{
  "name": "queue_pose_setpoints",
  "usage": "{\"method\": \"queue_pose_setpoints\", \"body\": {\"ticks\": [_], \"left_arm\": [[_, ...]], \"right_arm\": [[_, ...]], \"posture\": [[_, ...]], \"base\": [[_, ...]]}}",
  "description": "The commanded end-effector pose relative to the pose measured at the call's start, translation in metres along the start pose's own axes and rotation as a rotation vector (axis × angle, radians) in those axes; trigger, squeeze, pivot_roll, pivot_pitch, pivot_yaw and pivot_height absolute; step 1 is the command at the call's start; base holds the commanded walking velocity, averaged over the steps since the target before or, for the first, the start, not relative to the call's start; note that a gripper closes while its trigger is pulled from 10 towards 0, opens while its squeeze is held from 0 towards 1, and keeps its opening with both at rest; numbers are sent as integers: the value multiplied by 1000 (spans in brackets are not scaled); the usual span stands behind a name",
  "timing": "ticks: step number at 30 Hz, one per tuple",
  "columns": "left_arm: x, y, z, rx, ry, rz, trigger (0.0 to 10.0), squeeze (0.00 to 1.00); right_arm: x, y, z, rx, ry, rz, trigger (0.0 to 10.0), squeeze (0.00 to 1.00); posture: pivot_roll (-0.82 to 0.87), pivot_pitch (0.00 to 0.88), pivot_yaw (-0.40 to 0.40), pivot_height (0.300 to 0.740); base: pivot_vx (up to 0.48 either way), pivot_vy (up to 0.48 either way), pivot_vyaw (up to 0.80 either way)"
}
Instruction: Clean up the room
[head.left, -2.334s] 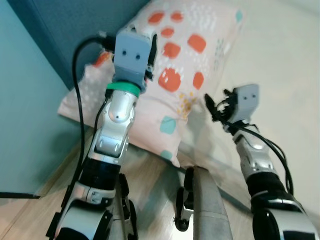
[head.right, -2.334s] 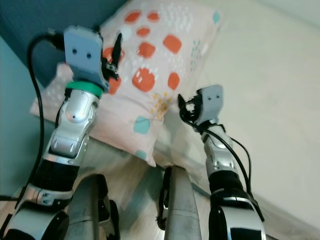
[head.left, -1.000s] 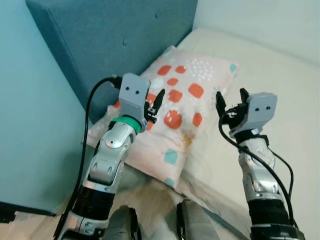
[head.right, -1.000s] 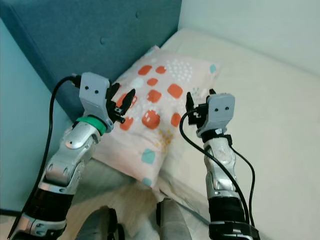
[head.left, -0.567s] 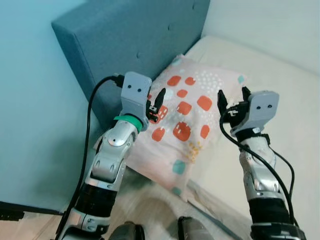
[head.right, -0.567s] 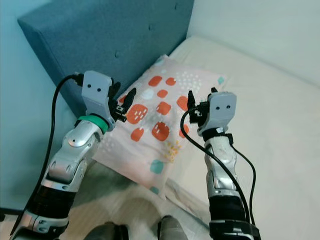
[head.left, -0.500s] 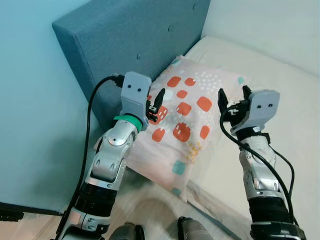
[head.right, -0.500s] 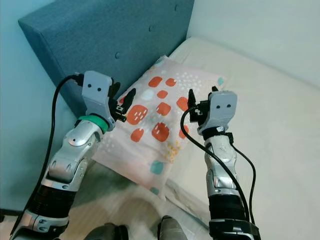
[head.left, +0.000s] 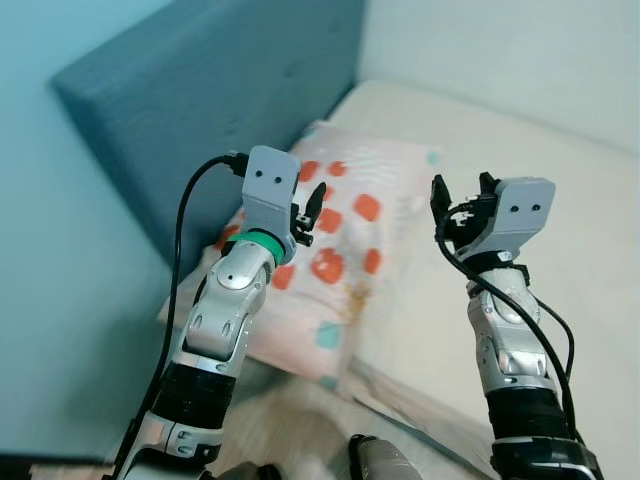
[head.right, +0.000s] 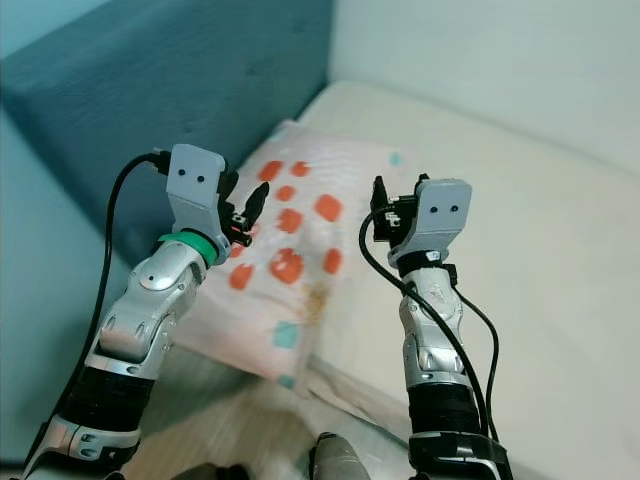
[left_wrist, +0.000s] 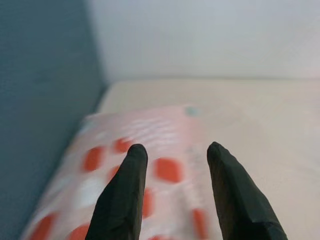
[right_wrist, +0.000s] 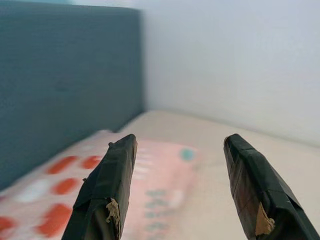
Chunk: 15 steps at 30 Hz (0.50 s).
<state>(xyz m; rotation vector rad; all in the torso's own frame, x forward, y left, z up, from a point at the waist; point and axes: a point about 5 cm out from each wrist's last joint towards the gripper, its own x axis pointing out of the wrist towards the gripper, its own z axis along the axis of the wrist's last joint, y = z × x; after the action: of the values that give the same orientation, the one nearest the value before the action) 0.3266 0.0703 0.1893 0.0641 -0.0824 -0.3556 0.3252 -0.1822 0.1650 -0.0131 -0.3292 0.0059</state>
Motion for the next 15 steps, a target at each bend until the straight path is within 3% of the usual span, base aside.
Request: {"method": "queue_pose_setpoints", "body": {"ticks": [1,15], "left_arm": [[1,-3,0,2,2,-15,10000,0],[2,-2,-1,2,3,-16,10000,0]], "right_arm": [[-1,-2,-4,8,22,-8,10000,0],[1,-1,-4,12,20,-5,10000,0]], "posture": [[-70,33,32,740],[-69,20,36,740]], "base": [[0,0,-781],[0,0,-781]]}}
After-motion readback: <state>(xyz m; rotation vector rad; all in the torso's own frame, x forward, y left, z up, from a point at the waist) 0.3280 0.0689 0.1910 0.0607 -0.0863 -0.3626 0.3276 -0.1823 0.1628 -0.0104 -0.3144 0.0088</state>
